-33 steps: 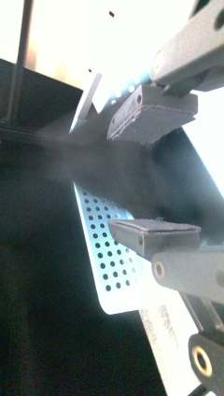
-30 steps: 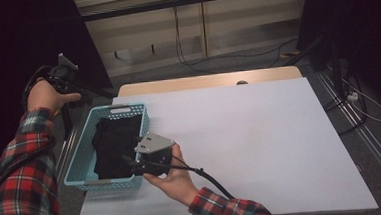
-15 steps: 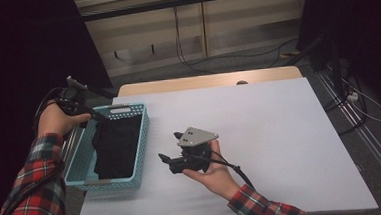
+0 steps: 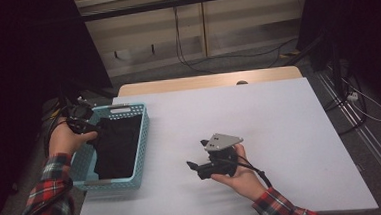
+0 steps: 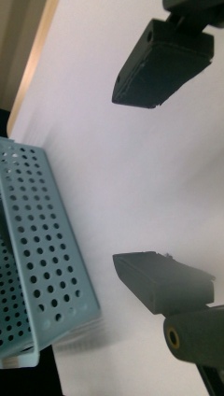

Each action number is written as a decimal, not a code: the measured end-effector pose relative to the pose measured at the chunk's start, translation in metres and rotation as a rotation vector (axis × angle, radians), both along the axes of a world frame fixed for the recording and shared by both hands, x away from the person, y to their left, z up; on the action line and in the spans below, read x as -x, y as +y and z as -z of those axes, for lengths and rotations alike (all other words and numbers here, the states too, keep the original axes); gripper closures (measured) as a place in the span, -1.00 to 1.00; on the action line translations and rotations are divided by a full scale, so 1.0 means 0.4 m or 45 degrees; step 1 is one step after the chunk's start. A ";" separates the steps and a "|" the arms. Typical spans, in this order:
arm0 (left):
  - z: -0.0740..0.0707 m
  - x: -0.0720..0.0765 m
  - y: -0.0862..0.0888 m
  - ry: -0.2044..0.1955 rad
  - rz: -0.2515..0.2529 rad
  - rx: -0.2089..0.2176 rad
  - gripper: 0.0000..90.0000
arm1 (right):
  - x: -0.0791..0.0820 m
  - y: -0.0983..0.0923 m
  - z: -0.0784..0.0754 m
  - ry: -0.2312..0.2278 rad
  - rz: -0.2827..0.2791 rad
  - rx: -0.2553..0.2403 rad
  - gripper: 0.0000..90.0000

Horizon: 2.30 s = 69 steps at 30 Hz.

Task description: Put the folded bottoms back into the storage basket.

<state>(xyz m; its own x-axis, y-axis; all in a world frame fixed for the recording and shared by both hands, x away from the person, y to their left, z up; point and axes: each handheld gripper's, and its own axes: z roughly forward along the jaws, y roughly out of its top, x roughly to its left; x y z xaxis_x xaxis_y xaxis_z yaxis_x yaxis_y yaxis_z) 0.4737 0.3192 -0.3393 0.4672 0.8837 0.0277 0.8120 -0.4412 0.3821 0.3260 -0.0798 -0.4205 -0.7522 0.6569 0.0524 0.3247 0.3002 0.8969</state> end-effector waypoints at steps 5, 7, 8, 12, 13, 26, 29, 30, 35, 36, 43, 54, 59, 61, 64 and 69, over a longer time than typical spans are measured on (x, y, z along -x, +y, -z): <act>0.055 0.009 0.014 -0.001 0.018 -0.009 0.50 | 0.018 -0.040 0.014 -0.001 0.024 0.005 -0.59; 0.077 0.012 0.019 0.034 0.011 0.023 0.71 | 0.023 -0.052 0.015 -0.005 0.032 0.012 -0.59; 0.089 0.012 0.022 0.035 0.014 0.006 0.75 | 0.025 -0.058 0.016 -0.005 0.032 0.014 -0.59; 0.132 0.013 0.022 0.110 0.033 0.004 0.86 | 0.027 -0.081 0.020 0.003 0.056 0.009 -0.59; 0.143 0.011 0.022 0.129 0.036 0.006 0.87 | 0.027 -0.085 0.021 0.006 0.062 0.006 -0.59; 0.185 -0.020 0.006 0.073 0.012 0.060 0.96 | 0.024 -0.080 0.027 0.007 0.069 0.001 -0.59; 0.183 -0.017 0.013 0.076 -0.004 0.075 0.98 | 0.024 -0.078 0.028 0.016 0.067 0.000 -0.59; 0.182 -0.013 0.021 0.073 -0.012 0.089 0.98 | 0.024 -0.078 0.028 0.014 0.066 0.001 -0.59; 0.160 0.001 0.027 0.041 0.011 0.099 0.93 | 0.024 -0.080 0.026 0.010 0.063 -0.003 -0.59; 0.154 0.004 0.026 0.043 0.012 0.109 0.93 | 0.024 -0.080 0.026 0.010 0.062 -0.004 -0.60; 0.166 0.018 -0.006 0.099 0.088 0.065 0.87 | 0.020 -0.081 0.026 0.012 0.068 -0.010 -0.60; 0.172 0.047 0.079 0.209 -0.033 0.000 1.00 | 0.023 -0.092 0.024 0.004 0.081 -0.005 -0.60; 0.149 0.045 0.070 0.147 -0.035 0.142 0.91 | 0.022 -0.086 0.023 0.002 0.077 -0.005 -0.60; 0.136 0.037 0.059 0.096 -0.034 0.129 0.81 | 0.023 -0.082 0.020 -0.004 0.074 -0.006 -0.60; 0.123 0.024 0.050 0.046 -0.026 0.136 0.77 | 0.023 -0.076 0.018 -0.008 0.069 -0.008 -0.60; 0.125 0.009 0.054 -0.034 -0.064 0.120 0.78 | 0.022 -0.070 0.022 0.002 0.061 -0.006 -0.60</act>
